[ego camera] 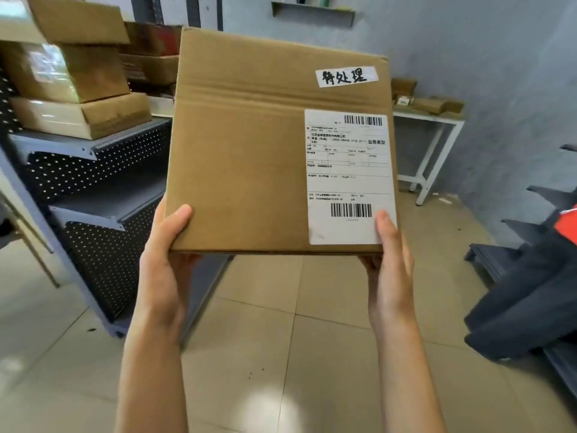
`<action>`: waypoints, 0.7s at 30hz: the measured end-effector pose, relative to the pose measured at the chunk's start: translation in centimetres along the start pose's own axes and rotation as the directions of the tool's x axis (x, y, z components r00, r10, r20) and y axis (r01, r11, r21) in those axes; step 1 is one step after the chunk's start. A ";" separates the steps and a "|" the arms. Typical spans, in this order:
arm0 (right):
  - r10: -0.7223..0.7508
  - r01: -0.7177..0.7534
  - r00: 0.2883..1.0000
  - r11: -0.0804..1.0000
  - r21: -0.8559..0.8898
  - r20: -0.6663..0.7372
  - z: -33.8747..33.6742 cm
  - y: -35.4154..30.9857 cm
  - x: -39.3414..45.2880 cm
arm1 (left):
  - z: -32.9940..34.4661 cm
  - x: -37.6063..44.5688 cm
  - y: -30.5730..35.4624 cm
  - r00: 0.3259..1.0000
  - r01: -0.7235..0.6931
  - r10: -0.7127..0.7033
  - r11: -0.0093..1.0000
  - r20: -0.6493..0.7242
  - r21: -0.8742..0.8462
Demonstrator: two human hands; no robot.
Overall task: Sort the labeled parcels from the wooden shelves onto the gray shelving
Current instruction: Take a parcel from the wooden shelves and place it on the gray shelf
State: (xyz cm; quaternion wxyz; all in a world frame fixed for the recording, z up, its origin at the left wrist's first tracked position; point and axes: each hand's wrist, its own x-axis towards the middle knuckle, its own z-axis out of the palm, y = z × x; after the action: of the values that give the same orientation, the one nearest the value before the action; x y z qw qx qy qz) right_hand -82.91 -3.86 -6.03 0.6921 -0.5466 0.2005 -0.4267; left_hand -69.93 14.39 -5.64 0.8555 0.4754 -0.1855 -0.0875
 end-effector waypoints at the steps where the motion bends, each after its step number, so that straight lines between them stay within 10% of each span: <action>1: 0.010 -0.010 1.000 1.000 -0.001 -0.020 -0.1 0.4 1.6 | 0.8 1.4 -0.9 1.000 0.009 -0.009 1.000 0.001 -0.002; 21: 0.021 -0.025 0.999 0.990 0.139 0.029 3.5 9.4 40.9 | 12.8 34.3 -16.2 0.997 -0.027 0.036 0.990 -0.065 0.141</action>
State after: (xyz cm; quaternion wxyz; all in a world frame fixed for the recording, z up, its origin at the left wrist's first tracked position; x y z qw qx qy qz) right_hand -54.07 -34.54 -5.90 0.7360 -0.5007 0.1668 -0.4240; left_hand -43.27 -15.42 -5.15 0.8271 0.5339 -0.1699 -0.0447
